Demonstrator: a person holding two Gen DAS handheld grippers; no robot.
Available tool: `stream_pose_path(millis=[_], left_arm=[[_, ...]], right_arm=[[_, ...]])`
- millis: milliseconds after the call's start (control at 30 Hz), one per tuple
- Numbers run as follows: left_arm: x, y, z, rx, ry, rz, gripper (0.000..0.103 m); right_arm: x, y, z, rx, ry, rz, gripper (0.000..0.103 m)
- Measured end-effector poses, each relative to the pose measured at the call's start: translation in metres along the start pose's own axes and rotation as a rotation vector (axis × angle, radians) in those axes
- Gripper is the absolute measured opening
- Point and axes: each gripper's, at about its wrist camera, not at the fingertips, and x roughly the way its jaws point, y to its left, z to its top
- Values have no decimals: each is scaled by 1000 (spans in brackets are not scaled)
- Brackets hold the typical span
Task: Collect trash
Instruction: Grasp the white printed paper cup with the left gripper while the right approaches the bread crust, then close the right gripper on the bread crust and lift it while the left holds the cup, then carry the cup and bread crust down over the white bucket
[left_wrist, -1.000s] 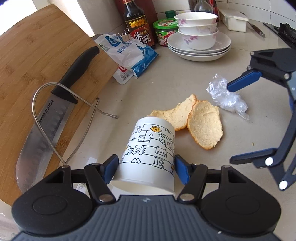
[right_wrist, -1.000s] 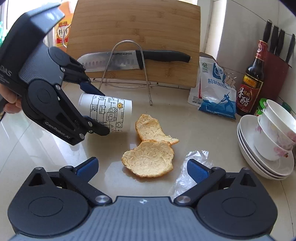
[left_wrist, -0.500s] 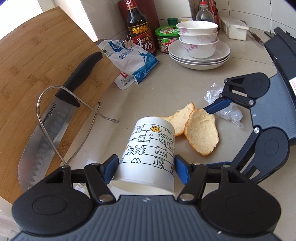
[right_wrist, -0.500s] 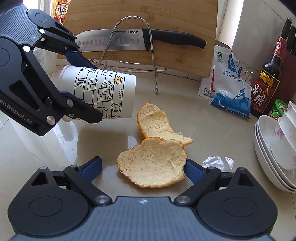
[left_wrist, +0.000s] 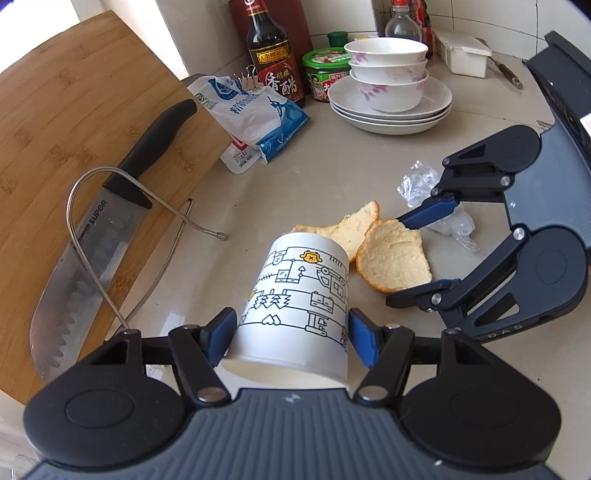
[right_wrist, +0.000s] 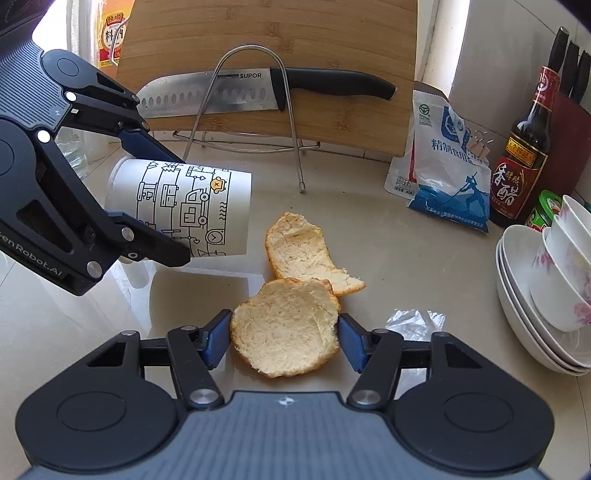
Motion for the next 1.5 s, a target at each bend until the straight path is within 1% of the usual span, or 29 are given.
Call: stream_pose_path(millis=[333,633,833,1200,1500], left_arm=[[-14,-9,2,2,14,-26,65],[-34,-42,1,28,16,-79,65],[-41,-70,0,34,17,-116,65],[-65,-133,8,105,-2,-204,65],[-75,-194,14,171,-14,-309,65]], right_arm=[[-36,4,-4,21,-6,33,64],[-81,6,-28,74,-5,23,64],[-112,4,-53,121,-9,-8,64],[-176,6,-111,249,-20,-89,64],[-228,6,-162,379,-24,-196,64]])
